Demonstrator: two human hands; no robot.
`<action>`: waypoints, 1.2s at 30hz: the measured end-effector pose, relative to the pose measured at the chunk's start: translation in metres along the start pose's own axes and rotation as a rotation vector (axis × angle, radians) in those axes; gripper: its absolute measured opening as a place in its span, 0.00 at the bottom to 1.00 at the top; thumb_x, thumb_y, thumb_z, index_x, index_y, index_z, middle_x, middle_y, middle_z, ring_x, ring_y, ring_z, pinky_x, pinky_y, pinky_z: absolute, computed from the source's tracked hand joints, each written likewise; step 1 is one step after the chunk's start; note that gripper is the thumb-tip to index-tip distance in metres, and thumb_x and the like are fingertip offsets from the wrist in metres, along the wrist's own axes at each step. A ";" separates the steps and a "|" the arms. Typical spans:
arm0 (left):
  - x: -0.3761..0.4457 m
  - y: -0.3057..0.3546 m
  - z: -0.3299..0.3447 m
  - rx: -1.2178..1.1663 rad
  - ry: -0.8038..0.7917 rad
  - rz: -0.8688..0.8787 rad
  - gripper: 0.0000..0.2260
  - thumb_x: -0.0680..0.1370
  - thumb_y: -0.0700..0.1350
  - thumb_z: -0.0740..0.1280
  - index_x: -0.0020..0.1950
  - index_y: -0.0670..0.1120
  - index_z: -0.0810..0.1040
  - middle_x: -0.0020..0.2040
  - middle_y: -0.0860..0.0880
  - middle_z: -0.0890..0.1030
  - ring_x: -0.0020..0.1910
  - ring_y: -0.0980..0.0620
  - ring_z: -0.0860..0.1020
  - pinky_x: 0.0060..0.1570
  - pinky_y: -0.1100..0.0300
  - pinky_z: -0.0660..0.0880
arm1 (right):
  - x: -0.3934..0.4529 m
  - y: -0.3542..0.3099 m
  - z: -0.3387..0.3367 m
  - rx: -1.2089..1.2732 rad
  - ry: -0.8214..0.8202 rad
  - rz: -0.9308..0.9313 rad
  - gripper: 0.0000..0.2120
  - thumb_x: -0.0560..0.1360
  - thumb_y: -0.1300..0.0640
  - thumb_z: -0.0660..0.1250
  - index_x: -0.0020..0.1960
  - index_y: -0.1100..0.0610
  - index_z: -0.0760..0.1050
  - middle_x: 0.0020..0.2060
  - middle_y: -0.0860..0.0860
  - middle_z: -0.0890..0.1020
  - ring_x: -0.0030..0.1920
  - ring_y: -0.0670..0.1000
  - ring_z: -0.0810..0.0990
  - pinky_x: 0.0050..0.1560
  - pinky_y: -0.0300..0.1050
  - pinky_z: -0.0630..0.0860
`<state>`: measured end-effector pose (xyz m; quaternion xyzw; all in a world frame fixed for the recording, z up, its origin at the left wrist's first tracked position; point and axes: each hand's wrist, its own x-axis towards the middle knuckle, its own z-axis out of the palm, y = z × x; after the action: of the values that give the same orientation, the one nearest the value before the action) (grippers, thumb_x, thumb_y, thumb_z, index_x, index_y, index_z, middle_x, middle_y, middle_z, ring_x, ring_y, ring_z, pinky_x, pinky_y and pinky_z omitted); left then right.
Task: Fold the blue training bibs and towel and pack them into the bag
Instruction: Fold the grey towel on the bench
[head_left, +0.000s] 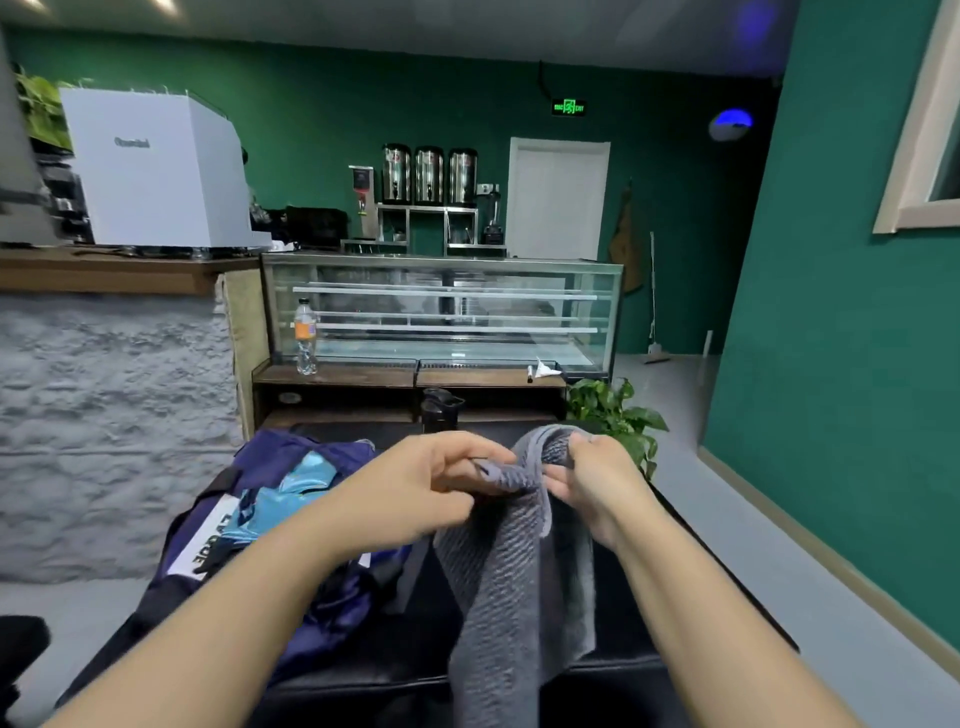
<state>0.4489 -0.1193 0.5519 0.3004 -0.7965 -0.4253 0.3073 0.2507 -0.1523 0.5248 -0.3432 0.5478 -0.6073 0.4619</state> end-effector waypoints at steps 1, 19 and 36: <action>0.002 -0.003 0.005 0.081 0.021 0.034 0.18 0.73 0.31 0.64 0.52 0.53 0.79 0.46 0.57 0.84 0.48 0.59 0.81 0.54 0.63 0.74 | -0.005 0.001 0.006 -0.022 -0.035 -0.004 0.13 0.82 0.62 0.48 0.63 0.62 0.66 0.55 0.61 0.78 0.50 0.57 0.83 0.48 0.51 0.81; 0.006 -0.058 0.023 0.694 0.579 0.293 0.06 0.74 0.56 0.59 0.47 0.57 0.72 0.37 0.68 0.71 0.41 0.58 0.69 0.40 0.59 0.70 | -0.058 0.021 0.028 -0.494 -0.385 -0.269 0.18 0.82 0.49 0.52 0.46 0.47 0.79 0.47 0.46 0.82 0.51 0.45 0.78 0.59 0.48 0.72; 0.016 -0.071 0.010 0.162 0.305 -0.001 0.06 0.70 0.50 0.70 0.44 0.56 0.75 0.37 0.55 0.82 0.33 0.59 0.75 0.39 0.60 0.72 | -0.032 0.052 0.022 -0.381 -0.269 -0.363 0.04 0.79 0.59 0.63 0.48 0.55 0.78 0.40 0.47 0.84 0.40 0.40 0.80 0.41 0.32 0.73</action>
<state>0.4472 -0.1588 0.4901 0.3854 -0.7722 -0.3096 0.3991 0.2910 -0.1287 0.4797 -0.5935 0.5155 -0.5151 0.3416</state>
